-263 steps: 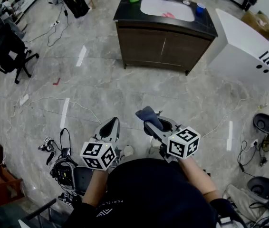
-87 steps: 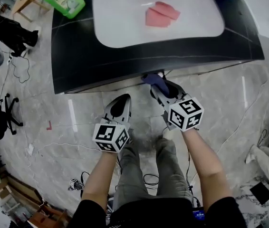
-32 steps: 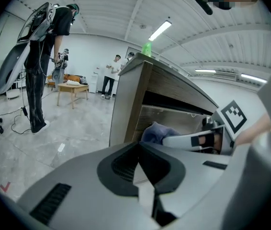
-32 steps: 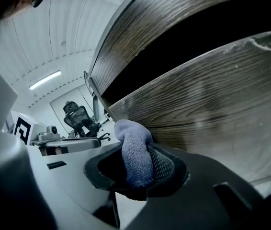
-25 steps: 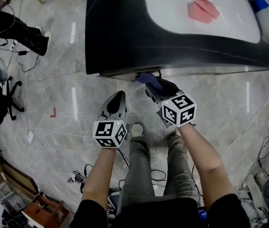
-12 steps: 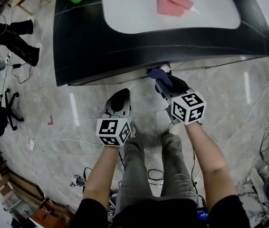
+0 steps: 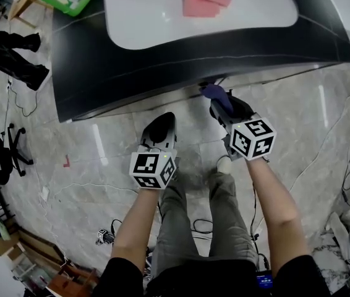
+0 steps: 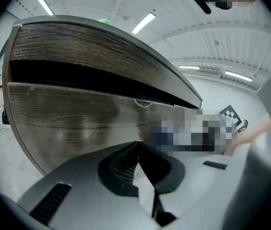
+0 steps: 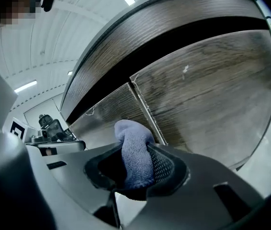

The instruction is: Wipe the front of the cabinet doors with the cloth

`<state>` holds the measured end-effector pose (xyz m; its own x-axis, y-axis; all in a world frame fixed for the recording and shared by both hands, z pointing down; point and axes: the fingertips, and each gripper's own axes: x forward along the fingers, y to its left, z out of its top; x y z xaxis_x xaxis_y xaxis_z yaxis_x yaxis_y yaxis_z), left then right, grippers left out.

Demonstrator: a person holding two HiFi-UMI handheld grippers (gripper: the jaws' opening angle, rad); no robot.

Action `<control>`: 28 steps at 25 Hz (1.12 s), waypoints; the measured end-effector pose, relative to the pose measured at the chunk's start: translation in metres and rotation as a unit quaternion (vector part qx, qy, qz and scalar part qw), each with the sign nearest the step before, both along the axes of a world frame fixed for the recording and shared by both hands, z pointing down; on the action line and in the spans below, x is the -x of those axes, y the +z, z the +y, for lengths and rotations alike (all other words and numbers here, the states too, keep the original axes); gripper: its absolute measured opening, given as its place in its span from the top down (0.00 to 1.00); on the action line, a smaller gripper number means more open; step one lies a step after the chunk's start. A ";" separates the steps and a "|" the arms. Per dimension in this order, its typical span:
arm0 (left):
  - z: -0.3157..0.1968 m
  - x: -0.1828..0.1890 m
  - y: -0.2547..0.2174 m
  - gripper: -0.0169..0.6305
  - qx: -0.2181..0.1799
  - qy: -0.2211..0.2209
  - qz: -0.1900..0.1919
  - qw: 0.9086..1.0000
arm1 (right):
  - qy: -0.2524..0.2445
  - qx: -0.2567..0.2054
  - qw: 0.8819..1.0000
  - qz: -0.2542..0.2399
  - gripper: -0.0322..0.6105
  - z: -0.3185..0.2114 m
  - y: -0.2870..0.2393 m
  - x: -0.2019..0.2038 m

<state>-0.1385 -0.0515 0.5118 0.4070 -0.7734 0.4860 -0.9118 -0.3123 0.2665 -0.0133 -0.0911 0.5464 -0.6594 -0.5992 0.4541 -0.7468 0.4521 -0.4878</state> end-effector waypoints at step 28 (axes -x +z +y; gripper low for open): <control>0.059 0.185 0.030 0.98 0.022 -0.108 -0.001 0.994 | -0.158 0.032 0.986 -0.030 0.76 0.075 0.020 0.232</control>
<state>-0.3236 0.0075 0.5415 0.2329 -0.8205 0.5220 -0.9569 -0.0976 0.2735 -0.2449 -0.0166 0.5665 -0.8357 -0.3297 0.4393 -0.5420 0.6247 -0.5622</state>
